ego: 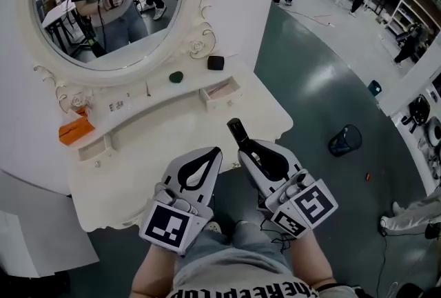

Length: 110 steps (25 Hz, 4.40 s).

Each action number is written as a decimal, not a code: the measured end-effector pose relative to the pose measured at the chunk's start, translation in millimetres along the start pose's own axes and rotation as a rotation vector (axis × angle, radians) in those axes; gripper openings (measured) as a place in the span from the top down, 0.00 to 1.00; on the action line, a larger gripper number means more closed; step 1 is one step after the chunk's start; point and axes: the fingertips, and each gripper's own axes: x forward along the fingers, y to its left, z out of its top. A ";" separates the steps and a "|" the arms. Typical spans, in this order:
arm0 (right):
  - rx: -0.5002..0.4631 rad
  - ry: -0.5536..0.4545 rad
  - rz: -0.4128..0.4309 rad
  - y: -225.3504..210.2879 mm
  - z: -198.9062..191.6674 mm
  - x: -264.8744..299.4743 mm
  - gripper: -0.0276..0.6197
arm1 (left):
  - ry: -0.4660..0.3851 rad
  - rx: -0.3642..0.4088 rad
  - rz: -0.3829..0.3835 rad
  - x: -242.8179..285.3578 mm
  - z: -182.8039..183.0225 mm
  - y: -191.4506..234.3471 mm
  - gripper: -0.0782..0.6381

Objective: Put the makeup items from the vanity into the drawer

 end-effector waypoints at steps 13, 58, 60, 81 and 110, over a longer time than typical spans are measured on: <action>-0.053 0.030 -0.026 0.4 -8.4 6.3 0.80 | -0.007 0.012 -0.022 5.3 -2.7 10.2 0.87; -0.028 0.035 0.263 -176.3 8.8 27.5 0.80 | 0.011 -0.011 0.266 174.4 3.6 6.2 0.87; -0.027 0.034 0.276 -180.9 8.7 27.6 0.80 | 0.011 -0.009 0.280 178.7 4.3 4.9 0.87; -0.007 0.042 0.315 -204.7 1.4 22.6 0.80 | 0.037 -0.021 0.321 199.0 -2.6 -6.5 0.87; -0.011 0.132 0.349 -218.6 -23.8 115.1 0.80 | 0.069 -0.084 0.384 207.1 -21.6 77.9 0.87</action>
